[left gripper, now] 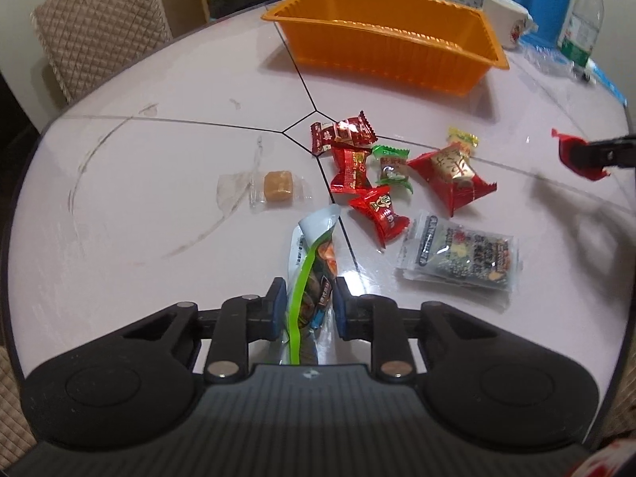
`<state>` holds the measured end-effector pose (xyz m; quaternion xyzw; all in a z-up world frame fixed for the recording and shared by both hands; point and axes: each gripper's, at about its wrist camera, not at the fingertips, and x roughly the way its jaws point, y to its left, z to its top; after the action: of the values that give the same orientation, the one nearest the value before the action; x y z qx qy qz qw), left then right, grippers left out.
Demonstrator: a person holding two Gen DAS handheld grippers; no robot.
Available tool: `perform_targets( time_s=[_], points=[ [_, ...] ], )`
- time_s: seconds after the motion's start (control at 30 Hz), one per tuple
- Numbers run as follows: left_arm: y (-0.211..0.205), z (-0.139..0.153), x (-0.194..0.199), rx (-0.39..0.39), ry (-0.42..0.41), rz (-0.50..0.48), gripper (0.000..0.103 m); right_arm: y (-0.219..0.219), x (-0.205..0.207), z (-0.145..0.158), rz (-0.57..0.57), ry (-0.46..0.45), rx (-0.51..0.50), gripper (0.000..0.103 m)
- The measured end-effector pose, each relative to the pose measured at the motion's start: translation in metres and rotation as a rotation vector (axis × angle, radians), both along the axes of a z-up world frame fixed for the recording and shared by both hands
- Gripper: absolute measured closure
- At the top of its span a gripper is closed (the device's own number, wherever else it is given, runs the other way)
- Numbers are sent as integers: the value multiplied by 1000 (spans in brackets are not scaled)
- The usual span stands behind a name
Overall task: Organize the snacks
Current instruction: 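Carry both snacks over the orange tray and lower them inside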
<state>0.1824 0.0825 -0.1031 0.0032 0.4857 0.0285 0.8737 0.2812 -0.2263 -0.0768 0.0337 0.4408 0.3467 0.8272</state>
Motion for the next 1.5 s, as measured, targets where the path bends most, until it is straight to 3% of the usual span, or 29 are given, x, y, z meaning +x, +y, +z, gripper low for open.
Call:
perform_targets(
  time_s=[0.27, 0.5, 1.0, 1.27, 1.5],
  points=[
    [8, 26, -6, -65, -63, 89, 81, 14, 5, 14, 34, -36, 10, 77],
    [6, 59, 18, -90, -138, 99, 81, 35, 17, 33, 48, -57, 22, 77],
    [-12, 97, 151, -169, -245, 5, 81, 79, 91, 53, -74, -98, 45, 77],
    [-25, 93, 219, -210, -235, -34, 81, 80, 138, 43, -164, -94, 34, 77],
    [-41, 79, 256, -222, -214, -71, 81, 74, 164, 29, -215, -81, 19, 77]
  ],
)
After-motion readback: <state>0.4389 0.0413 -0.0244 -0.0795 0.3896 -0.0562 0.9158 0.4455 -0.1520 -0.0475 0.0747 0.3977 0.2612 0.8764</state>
